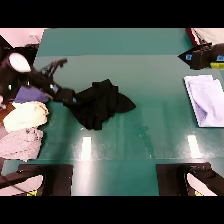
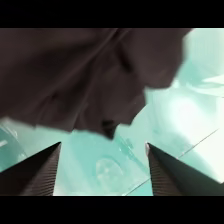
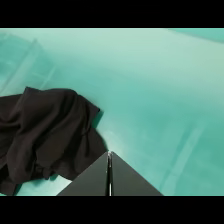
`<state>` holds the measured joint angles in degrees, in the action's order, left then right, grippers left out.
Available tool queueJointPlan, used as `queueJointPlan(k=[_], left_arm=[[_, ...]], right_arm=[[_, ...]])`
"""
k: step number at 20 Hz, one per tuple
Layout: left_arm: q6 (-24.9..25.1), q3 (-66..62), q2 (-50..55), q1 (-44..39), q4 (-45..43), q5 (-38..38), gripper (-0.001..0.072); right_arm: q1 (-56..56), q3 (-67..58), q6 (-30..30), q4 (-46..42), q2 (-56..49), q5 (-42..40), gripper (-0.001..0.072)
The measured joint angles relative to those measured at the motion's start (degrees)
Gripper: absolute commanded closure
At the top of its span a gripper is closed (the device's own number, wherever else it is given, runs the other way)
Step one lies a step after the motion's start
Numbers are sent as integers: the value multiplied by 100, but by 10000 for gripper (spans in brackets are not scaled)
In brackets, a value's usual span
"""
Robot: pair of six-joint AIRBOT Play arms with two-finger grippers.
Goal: Fold the shirts.
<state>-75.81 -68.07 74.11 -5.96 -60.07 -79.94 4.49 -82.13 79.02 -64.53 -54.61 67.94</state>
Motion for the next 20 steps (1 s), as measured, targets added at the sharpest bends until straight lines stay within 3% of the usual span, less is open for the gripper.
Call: queueJointPlan(k=[5, 10, 11, 12, 13, 17, 18, 19, 20], left_arm=[[-227, 1797, -459, 13, -76, 1274, 81], [-295, 2406, -542, 13, 326, 2592, 85], [-275, 2452, -546, 13, 417, 2798, 241], [-264, 2483, -551, 13, 503, 2966, 488], [-240, 2505, -551, 13, 557, 3112, 686], [-203, 2430, -555, 13, 654, 3364, 682], [-192, 2332, -555, 13, 638, 3322, 682], [-192, 2194, -564, 13, 601, 3235, 682], [-188, 2044, -577, 13, 540, 3130, 681]], right_arm=[[0, 66, 0, 7, 0, -35, 692], [0, 79, 0, 22, 0, -39, 692], [0, 79, 0, 31, 0, -39, 692], [0, 79, 0, 33, -2, -37, 692], [0, 79, 0, 44, -15, -37, 692], [50, 79, 2, 339, -293, 175, 687], [122, 81, 2, 457, -437, 251, 605], [243, 81, 7, 590, -625, 326, 347], [400, 81, 7, 693, -828, 380, 196]])
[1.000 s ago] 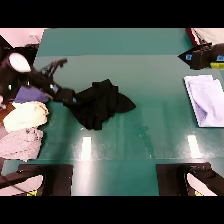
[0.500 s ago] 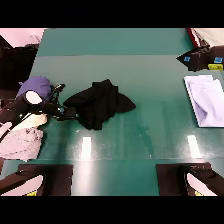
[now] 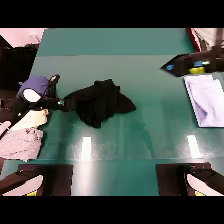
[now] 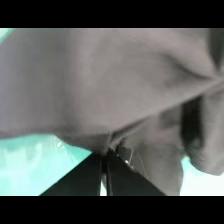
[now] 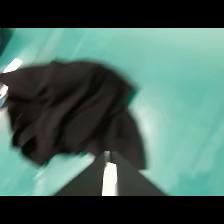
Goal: Fold the shirts.
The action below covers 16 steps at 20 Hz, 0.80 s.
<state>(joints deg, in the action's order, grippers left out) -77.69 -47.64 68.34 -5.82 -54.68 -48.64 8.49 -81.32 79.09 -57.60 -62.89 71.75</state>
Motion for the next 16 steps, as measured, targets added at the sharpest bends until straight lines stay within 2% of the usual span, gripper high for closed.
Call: queueJointPlan(k=[4, 8, 12, 13, 14, 15, 16], left_arm=[[63, -662, -39, 0, -275, -511, 681], [133, -962, -48, 0, -402, -859, 681], [153, -1036, -50, -2, -457, -986, 681], [155, -1047, -50, 0, -463, -999, 681], [157, -1051, -50, 0, -466, -1005, 681], [160, -1056, -50, 0, -470, -1014, 682], [162, -1060, -50, 0, -470, -1014, 681]], right_arm=[[966, 2, 4, 271, -1193, -24, 198], [1840, 2, 273, 450, -2470, -673, 198], [2358, 2, 393, 1027, -3324, -1355, 202], [2437, 2, 404, 1134, -3449, -1484, 234], [2505, 2, 417, 1217, -3547, -1598, 321], [2559, -2, 422, 1272, -3606, -1690, 461], [2597, -2, 422, 1318, -3650, -1784, 680]])
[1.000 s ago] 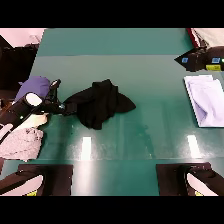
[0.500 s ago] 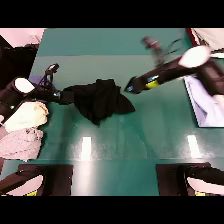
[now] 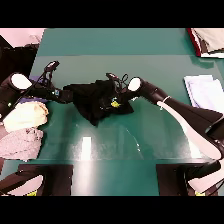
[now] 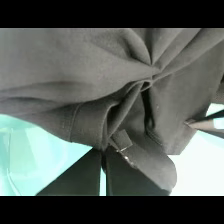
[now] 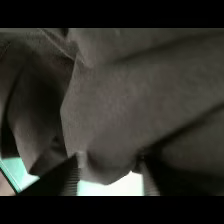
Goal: Fold the shirts.
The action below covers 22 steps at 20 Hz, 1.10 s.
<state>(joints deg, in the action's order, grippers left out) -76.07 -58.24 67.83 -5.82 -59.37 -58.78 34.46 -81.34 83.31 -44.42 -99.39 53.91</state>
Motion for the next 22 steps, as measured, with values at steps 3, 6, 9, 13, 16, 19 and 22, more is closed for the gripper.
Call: queueJointPlan(k=[3, 6, 9, 13, 16, 19, 22], left_arm=[[46, -33, -4, 0, -46, -83, 681], [103, -424, -11, -2, -479, -492, 682], [133, -1228, -50, -2, -986, -1088, 681], [140, -2428, -282, 0, -1235, -1545, 681], [142, -3261, -570, 0, -1093, -1838, 681], [146, -4079, -872, -2, -815, -2334, 682], [146, -4791, -1169, 0, -688, -2702, 682]], right_arm=[[7, 2, -2, 11, 46, -136, 694], [-286, 2, -11, -361, 568, 17, 695], [-903, 0, 50, -1067, 1526, 579, 695], [-1980, 0, 168, -1718, 2874, 1447, 695], [-2623, -22, 208, -1880, 3722, 1926, 695], [-3042, -229, 219, -1956, 4439, 2256, 695], [-3412, -684, 258, -1987, 4942, 2490, 695]])
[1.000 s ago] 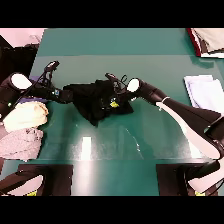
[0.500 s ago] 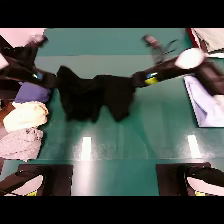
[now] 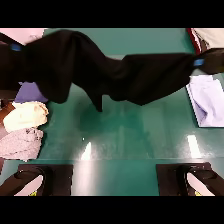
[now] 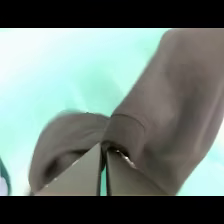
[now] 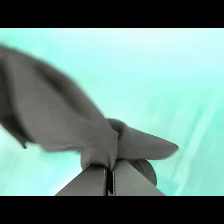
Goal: Fold the shirts.
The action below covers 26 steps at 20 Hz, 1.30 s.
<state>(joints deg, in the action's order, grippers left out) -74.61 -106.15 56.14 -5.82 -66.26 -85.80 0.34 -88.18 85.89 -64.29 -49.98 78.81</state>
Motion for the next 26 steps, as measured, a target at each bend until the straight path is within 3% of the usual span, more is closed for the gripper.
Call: queueJointPlan(k=[7, 13, 20, 21, 22, 23, 26], left_arm=[[4, -529, -275, 0, 74, -249, 682], [83, 1453, 157, 0, 66, -234, 681], [385, 3405, 1215, 0, 63, 1161, 680], [382, 3486, 1329, 0, 70, 1432, 678], [363, 3541, 1419, 0, 68, 1692, 453], [326, 3567, 1475, 0, 70, 1954, 181], [179, 3412, 1572, 46, 63, 2422, 154]], right_arm=[[-702, -979, 284, -17, -192, 1209, 694], [-131, -105, 378, -39, -1539, 1569, 693], [166, 876, 223, -20, -2964, -120, 685], [166, 920, 216, -24, -3062, -411, 552], [153, 951, 210, -20, -3130, -671, 239], [120, 957, 203, 2, -3165, -876, 153], [-76, 850, 190, 15, -3191, -1093, 157]])
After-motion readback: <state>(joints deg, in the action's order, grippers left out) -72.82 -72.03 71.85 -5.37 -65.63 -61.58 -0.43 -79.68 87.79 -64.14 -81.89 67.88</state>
